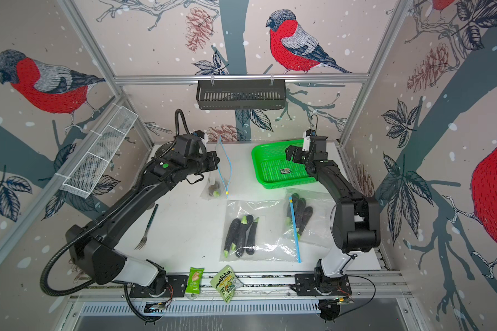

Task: Place the eggplant in a zip-top bag and seal the zipper
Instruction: Pick up the eggplant from the basket.

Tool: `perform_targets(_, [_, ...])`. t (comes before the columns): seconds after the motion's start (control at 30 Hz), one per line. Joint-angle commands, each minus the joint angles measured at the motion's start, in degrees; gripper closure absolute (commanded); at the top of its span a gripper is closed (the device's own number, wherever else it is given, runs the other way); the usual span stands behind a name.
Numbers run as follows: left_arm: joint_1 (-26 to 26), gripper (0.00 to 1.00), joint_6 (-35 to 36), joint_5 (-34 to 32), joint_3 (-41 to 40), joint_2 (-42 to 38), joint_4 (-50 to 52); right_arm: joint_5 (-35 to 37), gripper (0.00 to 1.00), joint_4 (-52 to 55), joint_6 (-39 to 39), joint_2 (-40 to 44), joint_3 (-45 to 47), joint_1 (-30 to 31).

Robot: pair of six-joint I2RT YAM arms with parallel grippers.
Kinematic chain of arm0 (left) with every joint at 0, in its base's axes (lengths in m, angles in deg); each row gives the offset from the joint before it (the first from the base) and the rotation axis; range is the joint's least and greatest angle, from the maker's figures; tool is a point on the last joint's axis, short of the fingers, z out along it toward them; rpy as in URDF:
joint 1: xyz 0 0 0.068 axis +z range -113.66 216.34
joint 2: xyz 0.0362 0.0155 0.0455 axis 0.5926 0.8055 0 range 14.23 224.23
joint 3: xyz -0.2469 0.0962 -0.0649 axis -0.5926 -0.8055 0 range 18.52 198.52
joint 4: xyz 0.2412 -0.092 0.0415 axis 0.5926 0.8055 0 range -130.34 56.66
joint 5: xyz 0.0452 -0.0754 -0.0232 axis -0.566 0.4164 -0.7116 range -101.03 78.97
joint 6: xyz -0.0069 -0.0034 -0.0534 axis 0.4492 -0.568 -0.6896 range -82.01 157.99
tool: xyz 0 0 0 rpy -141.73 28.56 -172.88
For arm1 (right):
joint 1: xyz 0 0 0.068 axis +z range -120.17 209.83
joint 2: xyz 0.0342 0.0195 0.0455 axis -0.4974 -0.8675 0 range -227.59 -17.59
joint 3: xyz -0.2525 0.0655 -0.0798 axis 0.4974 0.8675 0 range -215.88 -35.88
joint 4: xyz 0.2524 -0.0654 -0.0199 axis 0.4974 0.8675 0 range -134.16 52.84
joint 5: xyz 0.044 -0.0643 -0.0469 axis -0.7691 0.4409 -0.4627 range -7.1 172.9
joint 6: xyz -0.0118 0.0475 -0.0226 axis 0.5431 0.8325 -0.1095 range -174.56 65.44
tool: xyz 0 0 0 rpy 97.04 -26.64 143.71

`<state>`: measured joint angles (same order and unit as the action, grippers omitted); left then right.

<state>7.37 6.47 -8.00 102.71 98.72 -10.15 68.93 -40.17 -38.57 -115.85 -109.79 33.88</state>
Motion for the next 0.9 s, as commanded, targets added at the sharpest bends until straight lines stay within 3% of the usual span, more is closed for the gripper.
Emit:
perform_targets(0.0, [0.1, 1.00, 0.2, 0.7, -0.4, -0.2, -2.7, 6.9, 0.02, 9.4, -5.2, -4.6, -4.1, -1.3])
perform_targets(0.33, [0.1, 1.00, 0.4, 2.2, -1.6, -0.2, -4.1, 14.2, 0.19, 13.3, -7.1, -15.3, -8.8, -4.9])
perform_targets(0.53, [0.2, 1.00, 0.9, 2.7, -1.5, 0.4, -4.4, 15.2, 0.31, 12.3, -6.9, -17.4, -7.9, -5.8])
perform_targets(0.87, [0.4, 1.00, 1.0, 3.4, -1.5, 1.1, -4.7, 17.1, 0.42, 11.3, -6.9, -19.9, -7.1, -5.9])
